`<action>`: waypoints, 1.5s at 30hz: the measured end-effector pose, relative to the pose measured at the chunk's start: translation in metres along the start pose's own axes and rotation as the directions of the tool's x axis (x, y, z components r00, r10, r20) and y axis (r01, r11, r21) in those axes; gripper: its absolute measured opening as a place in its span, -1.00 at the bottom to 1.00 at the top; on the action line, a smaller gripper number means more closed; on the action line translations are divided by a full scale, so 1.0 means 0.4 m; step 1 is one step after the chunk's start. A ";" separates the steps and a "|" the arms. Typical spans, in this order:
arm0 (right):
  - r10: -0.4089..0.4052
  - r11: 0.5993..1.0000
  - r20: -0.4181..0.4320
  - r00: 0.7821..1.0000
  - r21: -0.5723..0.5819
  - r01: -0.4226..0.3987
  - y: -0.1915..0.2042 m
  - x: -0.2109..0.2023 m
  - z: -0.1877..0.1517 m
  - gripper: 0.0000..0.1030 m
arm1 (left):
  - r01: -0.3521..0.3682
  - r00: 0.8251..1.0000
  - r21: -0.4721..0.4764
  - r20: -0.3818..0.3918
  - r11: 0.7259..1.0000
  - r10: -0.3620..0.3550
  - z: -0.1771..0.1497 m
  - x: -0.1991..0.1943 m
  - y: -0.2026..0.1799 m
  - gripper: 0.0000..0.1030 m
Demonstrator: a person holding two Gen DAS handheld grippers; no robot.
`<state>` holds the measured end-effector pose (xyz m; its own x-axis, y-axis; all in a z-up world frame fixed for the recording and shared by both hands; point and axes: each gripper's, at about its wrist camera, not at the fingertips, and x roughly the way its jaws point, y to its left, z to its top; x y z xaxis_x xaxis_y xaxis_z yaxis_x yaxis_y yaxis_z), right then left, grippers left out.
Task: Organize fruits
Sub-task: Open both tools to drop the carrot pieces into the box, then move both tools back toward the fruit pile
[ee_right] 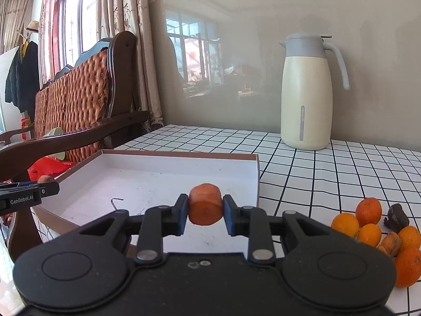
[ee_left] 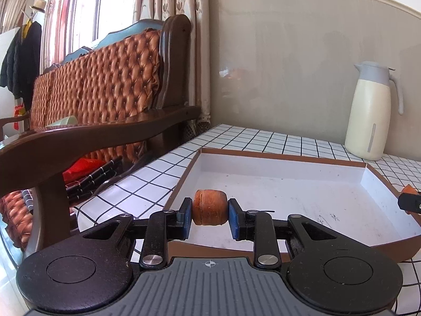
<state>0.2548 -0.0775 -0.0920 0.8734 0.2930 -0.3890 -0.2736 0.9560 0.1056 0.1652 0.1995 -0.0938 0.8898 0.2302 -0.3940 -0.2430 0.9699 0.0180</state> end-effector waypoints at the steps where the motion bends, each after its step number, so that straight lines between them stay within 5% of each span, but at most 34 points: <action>1: 0.001 1.000 -0.004 1.000 0.001 -0.001 0.000 0.003 0.001 -0.61 | 0.003 1.000 0.000 -0.007 1.000 -0.003 -0.001 0.003 -0.002 -0.44; 5: -0.011 1.000 0.005 1.000 0.005 0.011 0.002 0.008 0.003 -0.49 | 0.014 1.000 0.007 -0.021 1.000 -0.013 0.000 0.013 -0.012 -0.43; 7: -0.035 0.999 0.027 0.999 0.013 0.035 0.002 0.004 0.006 0.01 | 0.007 1.000 0.005 -0.029 1.000 -0.007 0.005 0.021 -0.014 -0.37; 8: -0.047 0.999 0.059 0.997 0.025 0.045 0.000 -0.005 0.008 0.45 | 0.001 0.999 0.002 -0.036 1.000 -0.001 0.009 0.023 -0.014 0.29; 9: -0.062 0.998 0.093 0.994 0.037 0.059 -0.002 -0.018 0.010 0.52 | -0.038 0.999 -0.012 -0.029 0.999 0.037 0.014 0.016 -0.012 0.78; 10: -0.071 0.997 0.124 0.990 0.042 0.067 -0.003 -0.030 0.014 0.52 | -0.083 0.996 -0.030 0.013 0.996 0.084 0.018 0.000 -0.009 1.00; 12: -0.068 0.997 0.152 0.986 0.050 0.061 -0.009 -0.041 0.024 0.81 | -0.103 0.989 -0.024 0.108 0.994 0.105 0.024 -0.029 -0.009 1.00; 14: -0.067 0.996 0.172 0.983 0.073 0.055 -0.019 -0.049 0.024 0.88 | -0.109 0.988 -0.026 0.104 0.994 0.111 0.031 -0.030 -0.007 1.00; 27: -0.001 0.996 0.272 0.962 0.087 -0.023 -0.046 -0.101 0.015 0.88 | -0.153 0.980 0.058 0.134 0.987 0.144 0.032 -0.082 -0.049 1.00; 45: 0.020 0.998 0.210 0.978 0.060 -0.033 -0.146 -0.190 -0.009 0.88 | -0.030 0.993 0.049 0.115 0.998 0.025 0.009 -0.158 -0.187 1.00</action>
<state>0.2029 -0.1556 -0.0717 0.9330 0.3082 -0.1860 -0.2777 0.9450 0.1728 0.1286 0.1127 -0.0669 0.9221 0.2616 -0.2853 -0.2505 0.9652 0.0752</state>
